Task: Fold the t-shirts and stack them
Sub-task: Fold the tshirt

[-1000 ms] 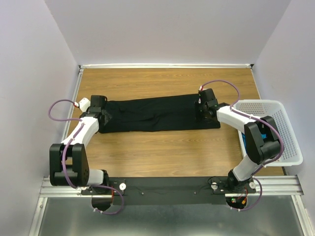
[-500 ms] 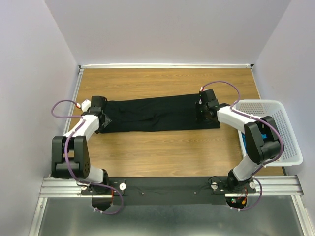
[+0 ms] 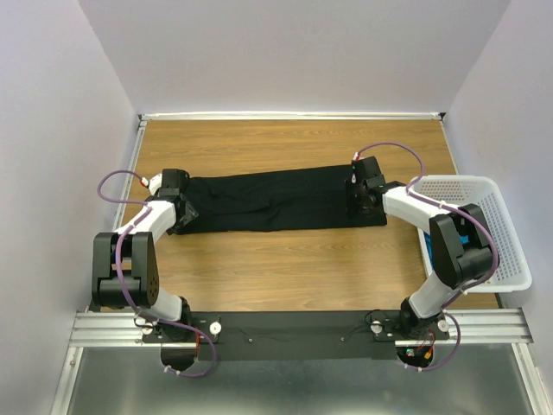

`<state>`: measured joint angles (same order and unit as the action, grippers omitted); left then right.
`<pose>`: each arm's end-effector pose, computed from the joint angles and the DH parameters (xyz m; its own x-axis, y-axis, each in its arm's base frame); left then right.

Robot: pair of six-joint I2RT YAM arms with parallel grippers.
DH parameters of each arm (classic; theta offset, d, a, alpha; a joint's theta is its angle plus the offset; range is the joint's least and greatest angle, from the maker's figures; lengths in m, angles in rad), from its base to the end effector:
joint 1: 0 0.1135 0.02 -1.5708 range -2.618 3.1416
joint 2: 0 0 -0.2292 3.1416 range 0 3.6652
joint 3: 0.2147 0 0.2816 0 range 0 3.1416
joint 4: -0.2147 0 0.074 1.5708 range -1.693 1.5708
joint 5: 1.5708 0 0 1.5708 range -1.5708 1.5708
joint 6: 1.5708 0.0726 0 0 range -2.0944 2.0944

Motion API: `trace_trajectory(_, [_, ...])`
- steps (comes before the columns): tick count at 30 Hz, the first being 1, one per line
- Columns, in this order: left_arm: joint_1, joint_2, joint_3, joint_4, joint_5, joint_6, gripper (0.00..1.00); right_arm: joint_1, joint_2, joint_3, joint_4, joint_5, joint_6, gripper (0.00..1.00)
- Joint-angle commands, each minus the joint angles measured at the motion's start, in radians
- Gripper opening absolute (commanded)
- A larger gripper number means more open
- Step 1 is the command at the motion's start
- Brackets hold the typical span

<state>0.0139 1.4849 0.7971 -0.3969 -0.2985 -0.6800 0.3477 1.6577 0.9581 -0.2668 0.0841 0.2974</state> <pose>0.3177 0.0258 0.0868 -0.5927 -0.6093 -0.5268 -0.6730 0.7339 -0.0916 0.3520 0.1211 0.0902 -0.8260 0.0112 -0.5636 -0.0550 0.9934 0.1004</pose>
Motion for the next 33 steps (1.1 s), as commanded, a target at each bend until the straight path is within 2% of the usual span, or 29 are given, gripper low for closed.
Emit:
trace_trajectory(1, [0.004,0.023,0.014,0.023,0.010,0.048,0.62,-0.010,0.005,-0.013,-0.017,0.005,0.000,0.40])
trace_trajectory(10, [0.006,0.049,0.030,0.007,-0.010,0.054,0.50,-0.015,0.008,-0.019,-0.018,0.019,0.009,0.40])
trace_trajectory(16, [0.011,0.057,0.017,-0.005,-0.034,0.025,0.30,-0.032,0.014,-0.030,-0.020,0.026,0.026,0.40])
trace_trajectory(19, [0.020,0.066,0.013,-0.017,-0.051,0.014,0.14,-0.061,0.033,-0.032,-0.029,0.002,0.045,0.40])
trace_trajectory(22, [0.040,0.060,0.005,-0.022,-0.054,0.007,0.05,-0.093,0.060,-0.038,-0.037,-0.024,0.080,0.40])
trace_trajectory(25, [0.075,0.026,-0.002,-0.031,-0.053,-0.003,0.00,-0.139,0.088,-0.041,-0.051,-0.052,0.107,0.40])
trace_trajectory(33, [0.143,-0.031,-0.042,-0.042,-0.021,-0.058,0.00,-0.165,0.105,-0.019,-0.097,-0.040,0.118,0.39])
